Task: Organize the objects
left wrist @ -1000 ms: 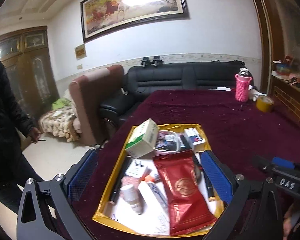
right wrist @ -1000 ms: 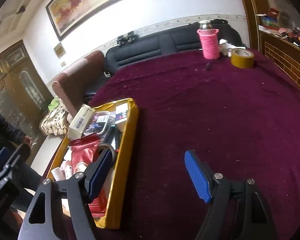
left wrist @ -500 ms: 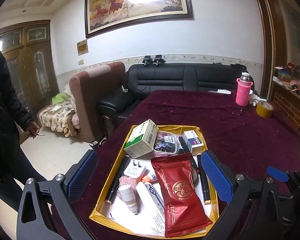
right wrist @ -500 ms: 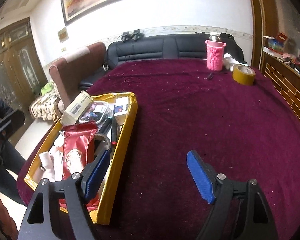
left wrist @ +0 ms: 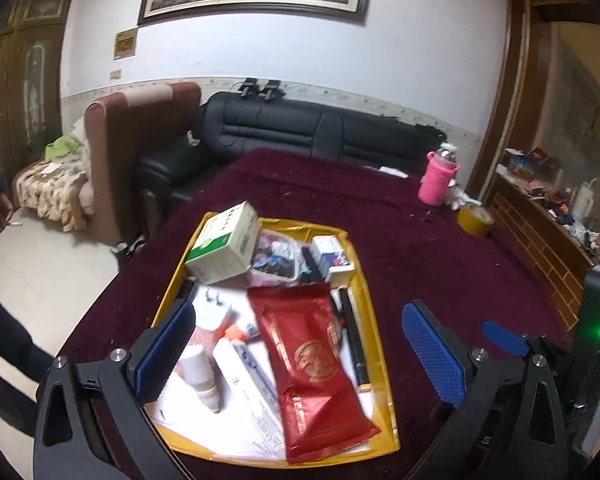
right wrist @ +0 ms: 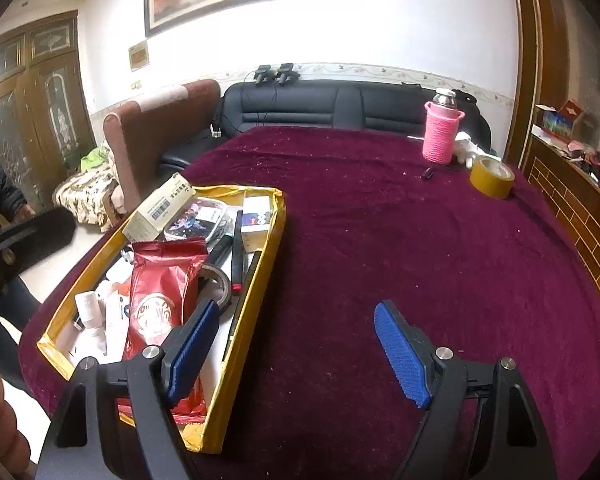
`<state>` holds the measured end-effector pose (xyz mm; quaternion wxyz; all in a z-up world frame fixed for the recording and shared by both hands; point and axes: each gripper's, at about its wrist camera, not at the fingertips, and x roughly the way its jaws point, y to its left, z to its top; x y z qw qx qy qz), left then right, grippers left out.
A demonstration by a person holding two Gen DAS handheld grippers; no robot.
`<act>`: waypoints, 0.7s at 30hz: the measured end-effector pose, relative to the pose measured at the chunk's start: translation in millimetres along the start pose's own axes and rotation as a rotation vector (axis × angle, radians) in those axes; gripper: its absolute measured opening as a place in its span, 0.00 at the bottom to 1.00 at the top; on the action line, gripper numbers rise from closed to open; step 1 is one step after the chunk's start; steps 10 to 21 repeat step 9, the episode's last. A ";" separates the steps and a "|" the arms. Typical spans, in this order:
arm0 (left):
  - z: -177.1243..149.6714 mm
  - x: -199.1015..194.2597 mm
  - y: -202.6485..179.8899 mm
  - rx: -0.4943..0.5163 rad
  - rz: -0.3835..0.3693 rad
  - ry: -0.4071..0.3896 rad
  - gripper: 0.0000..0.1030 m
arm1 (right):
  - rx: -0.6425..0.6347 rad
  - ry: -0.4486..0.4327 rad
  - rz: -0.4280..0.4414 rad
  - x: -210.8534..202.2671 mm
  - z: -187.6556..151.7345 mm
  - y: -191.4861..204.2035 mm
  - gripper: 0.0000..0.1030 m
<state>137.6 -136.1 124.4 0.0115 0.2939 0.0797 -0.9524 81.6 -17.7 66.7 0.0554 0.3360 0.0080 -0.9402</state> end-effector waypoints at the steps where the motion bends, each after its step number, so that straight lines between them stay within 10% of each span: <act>1: -3.0 0.5 1.4 -0.001 0.057 -0.008 1.00 | -0.004 0.002 -0.004 0.8 -0.1 1.0 0.82; 7: -12.2 -3.7 14.2 -0.003 0.348 -0.065 1.00 | -0.053 -0.002 -0.038 1.3 5.3 16.8 0.82; 21: -13.0 -7.6 20.9 -0.032 0.374 -0.071 1.00 | -0.077 -0.009 -0.038 0.2 8.0 26.1 0.82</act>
